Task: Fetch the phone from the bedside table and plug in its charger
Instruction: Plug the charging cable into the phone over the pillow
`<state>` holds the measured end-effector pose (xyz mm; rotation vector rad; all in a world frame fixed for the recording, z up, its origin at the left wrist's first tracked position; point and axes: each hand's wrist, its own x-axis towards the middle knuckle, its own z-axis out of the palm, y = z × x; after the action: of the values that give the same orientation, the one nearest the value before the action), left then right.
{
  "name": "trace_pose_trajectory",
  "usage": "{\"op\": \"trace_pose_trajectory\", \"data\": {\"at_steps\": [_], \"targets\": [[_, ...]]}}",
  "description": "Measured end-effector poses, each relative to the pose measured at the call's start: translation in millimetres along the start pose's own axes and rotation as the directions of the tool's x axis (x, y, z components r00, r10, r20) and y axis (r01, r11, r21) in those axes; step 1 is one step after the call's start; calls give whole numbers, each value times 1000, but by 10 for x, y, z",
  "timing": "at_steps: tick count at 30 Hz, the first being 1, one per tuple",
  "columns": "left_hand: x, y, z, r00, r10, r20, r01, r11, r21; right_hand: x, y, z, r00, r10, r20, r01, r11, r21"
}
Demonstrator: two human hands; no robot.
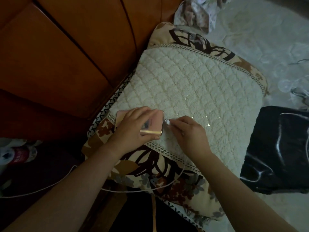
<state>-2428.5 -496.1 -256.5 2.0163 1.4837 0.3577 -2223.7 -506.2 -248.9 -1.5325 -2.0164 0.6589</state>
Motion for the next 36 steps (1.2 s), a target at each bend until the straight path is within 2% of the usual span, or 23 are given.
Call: {"op": "trace_pose_trajectory", "data": {"at_steps": [8,15,20,24,27,32,36], "targets": [[-95,-51,-3,999,-46,10,46,999,21,65,-41,-15,994,-50,99,47,998,29],[-90,-105,74,998,-55,-8,55,997,48,60,24,91,997,-12,72,17,997,-71],[-85,-111,88,998,-61,-15,61,997,49,110,13,161,996,72,48,-70,996,-48],[-98,-108,53,998,-64,-20,65,997,41,127,-9,96,996,21,83,-17,999,-49],[-109,-104,7,996,-85,-20,86,996,8,131,-8,15,992,12,126,-17,999,32],[-139,-117,-35,997,-74,-16,74,997,-2,163,-42,-22,971,125,203,-170,960,224],[-152,-132,-39,997,-66,-31,66,998,2,179,-61,11,946,176,272,-254,924,285]]}}
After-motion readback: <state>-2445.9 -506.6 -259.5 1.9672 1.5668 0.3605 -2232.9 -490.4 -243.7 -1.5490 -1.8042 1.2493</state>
